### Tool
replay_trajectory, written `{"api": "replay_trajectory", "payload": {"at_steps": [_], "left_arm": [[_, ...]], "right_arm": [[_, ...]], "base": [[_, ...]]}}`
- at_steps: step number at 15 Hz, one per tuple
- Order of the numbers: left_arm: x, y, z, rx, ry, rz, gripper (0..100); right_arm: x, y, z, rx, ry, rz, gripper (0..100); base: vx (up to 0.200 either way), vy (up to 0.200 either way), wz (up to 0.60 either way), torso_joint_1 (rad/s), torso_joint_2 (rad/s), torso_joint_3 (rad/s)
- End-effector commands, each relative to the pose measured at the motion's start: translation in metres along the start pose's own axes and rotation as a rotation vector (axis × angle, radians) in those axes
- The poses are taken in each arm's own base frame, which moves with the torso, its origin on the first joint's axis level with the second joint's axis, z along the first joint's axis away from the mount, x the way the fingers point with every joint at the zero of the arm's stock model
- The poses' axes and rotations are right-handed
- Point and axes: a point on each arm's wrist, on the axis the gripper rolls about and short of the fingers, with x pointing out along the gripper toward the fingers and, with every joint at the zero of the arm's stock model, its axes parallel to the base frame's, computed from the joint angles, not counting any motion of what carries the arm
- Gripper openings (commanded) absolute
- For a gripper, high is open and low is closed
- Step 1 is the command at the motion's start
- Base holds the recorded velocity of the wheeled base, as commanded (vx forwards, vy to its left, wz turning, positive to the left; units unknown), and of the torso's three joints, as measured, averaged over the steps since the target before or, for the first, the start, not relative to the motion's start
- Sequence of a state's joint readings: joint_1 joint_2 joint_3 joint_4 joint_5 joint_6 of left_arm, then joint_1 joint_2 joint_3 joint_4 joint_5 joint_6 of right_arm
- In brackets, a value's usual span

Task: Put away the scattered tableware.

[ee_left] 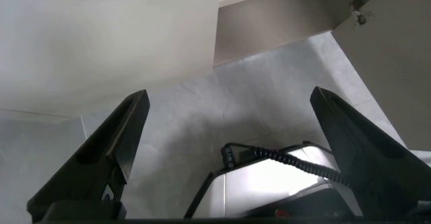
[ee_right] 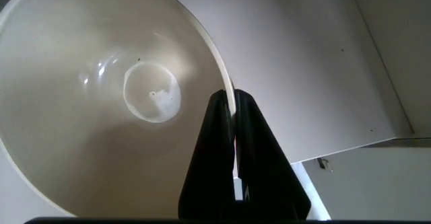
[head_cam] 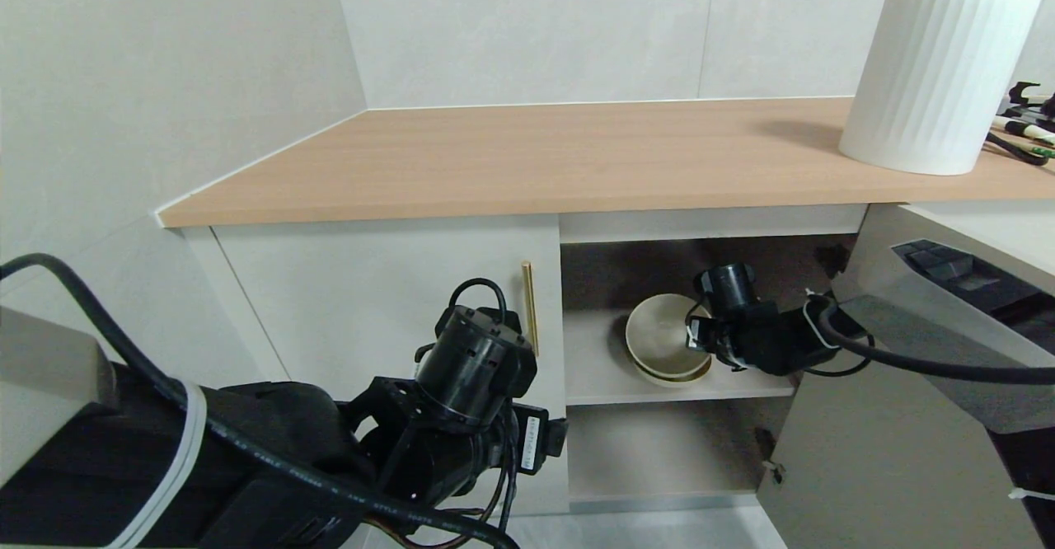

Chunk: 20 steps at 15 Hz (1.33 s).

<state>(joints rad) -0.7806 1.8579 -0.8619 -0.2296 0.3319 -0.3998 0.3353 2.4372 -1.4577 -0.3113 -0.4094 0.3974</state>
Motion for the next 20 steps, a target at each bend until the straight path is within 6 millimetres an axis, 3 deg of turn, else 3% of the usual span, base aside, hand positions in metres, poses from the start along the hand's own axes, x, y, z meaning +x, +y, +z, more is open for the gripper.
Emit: {"api": "replay_trajectory", "payload": {"at_steps": [1,2,8,11,13,16,18,20], "left_arm": [[0.000,0.000,0.000,-0.001,-0.001,0.000,100],[0.000,0.000,0.000,0.000,0.001,0.000,100],[0.000,0.000,0.001,-0.004,-0.002,0.000,100],[0.000,0.004,0.004,-0.028,-0.011,0.007,100],[-0.018,0.026,0.023,-0.100,-0.083,0.031,100],[-0.051,0.054,0.030,-0.157,-0.159,0.049,100],[-0.081,0.068,0.031,-0.168,-0.220,0.024,100],[-0.106,0.075,0.024,-0.142,-0.262,0.010,100]], "right_arm": [[0.000,0.000,0.000,0.000,0.000,0.002,0],[-0.001,0.001,0.000,-0.002,0.001,0.001,100],[-0.004,0.002,-0.001,-0.007,0.007,0.004,100],[-0.019,-0.001,0.004,-0.011,0.023,0.008,100],[-0.078,-0.015,0.012,-0.020,0.073,0.123,100],[-0.152,-0.039,0.008,-0.040,0.127,0.284,100],[-0.188,-0.056,0.008,-0.062,0.117,0.350,100],[-0.209,-0.069,0.005,-0.108,0.110,0.390,100]], "base": [[0.000,0.000,0.00,0.000,0.00,0.000],[0.000,0.000,0.00,0.000,0.00,0.000],[0.000,0.000,0.00,0.000,0.00,0.000],[0.000,0.000,0.00,0.000,0.00,0.000],[0.000,0.000,0.00,0.000,0.00,0.000],[0.000,0.000,0.00,0.000,0.00,0.000],[0.000,0.000,0.00,0.000,0.00,0.000],[0.000,0.000,0.00,0.000,0.00,0.000]]}}
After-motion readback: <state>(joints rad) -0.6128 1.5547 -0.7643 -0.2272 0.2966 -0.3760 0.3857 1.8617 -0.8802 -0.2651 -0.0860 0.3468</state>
